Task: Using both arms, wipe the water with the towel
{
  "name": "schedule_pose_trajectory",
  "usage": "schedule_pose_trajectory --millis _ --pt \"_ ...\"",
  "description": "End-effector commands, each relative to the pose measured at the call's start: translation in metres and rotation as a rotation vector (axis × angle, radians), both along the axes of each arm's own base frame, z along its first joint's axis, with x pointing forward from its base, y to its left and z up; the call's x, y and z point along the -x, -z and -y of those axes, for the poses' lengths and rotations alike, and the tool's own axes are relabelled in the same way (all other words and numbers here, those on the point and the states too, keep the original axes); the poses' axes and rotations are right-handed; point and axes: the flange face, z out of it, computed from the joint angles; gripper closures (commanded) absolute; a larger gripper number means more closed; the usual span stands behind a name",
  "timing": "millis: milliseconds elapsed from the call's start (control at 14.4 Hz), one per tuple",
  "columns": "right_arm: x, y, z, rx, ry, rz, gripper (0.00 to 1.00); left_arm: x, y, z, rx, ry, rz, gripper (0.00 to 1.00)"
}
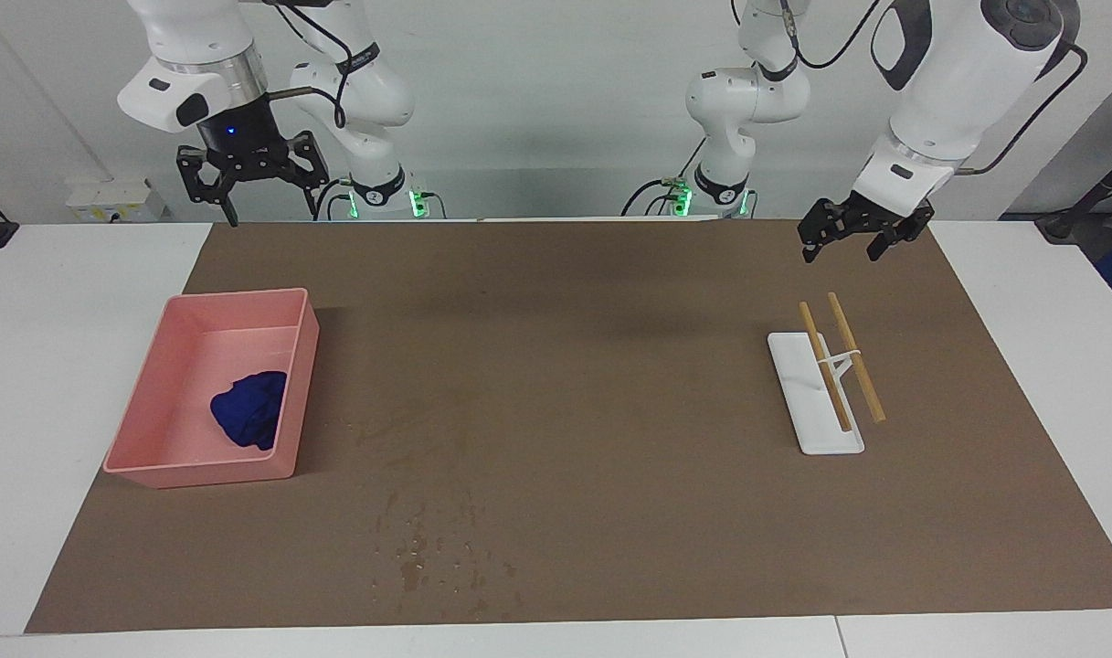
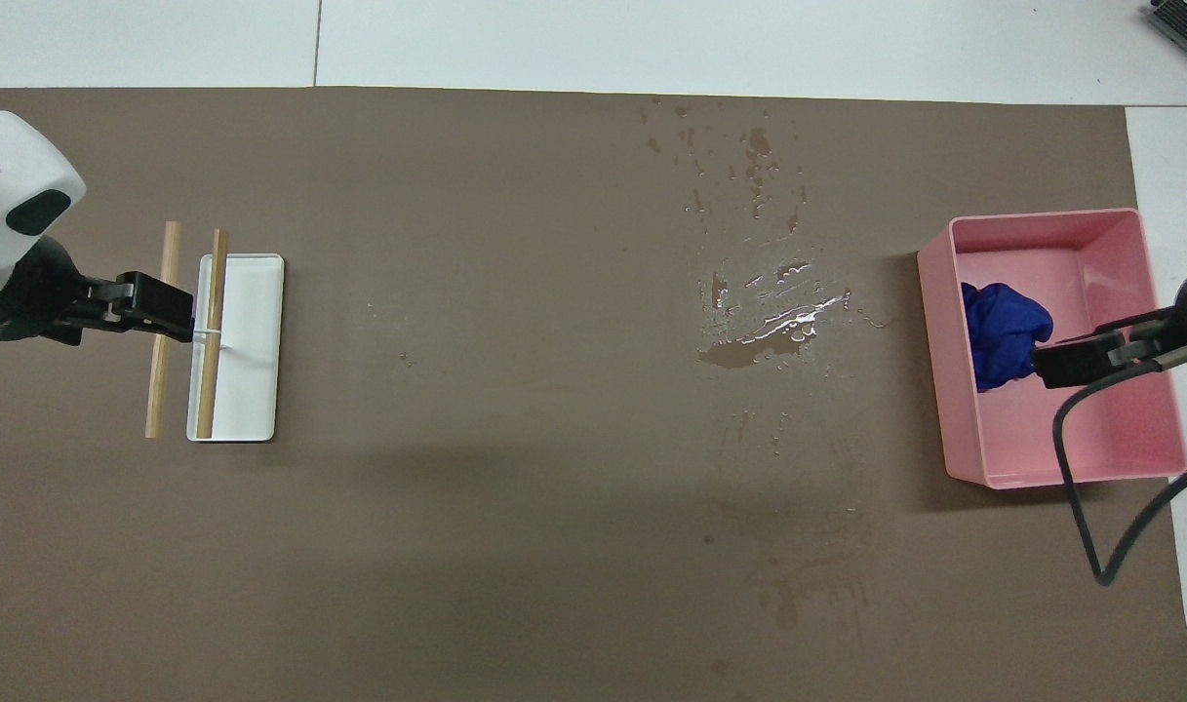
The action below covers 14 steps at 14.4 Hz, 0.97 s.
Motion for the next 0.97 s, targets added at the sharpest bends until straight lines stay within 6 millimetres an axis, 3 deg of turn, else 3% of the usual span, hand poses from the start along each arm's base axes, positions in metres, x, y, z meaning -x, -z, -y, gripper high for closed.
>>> schedule_pose_trajectory --millis 0,348,487,766,905 --pt "0.000 0.004 0.009 -0.074 0.094 0.000 0.00 0.005 0.000 -0.002 -0.014 0.000 0.008 0.00" --pt "-0.004 0.004 0.009 -0.091 0.144 0.004 0.00 0.005 0.000 -0.002 -0.014 0.002 0.008 0.00" --pt "-0.014 0.009 0.008 -0.088 0.137 0.003 0.00 0.005 0.000 -0.002 -0.014 0.000 0.008 0.00" --pt "-0.041 -0.003 0.007 -0.088 0.129 0.006 0.00 0.005 0.000 -0.002 -0.014 0.000 0.008 0.00" --pt "-0.040 0.001 0.008 -0.090 0.129 -0.003 0.00 0.005 0.000 -0.002 -0.014 0.000 0.008 0.00"
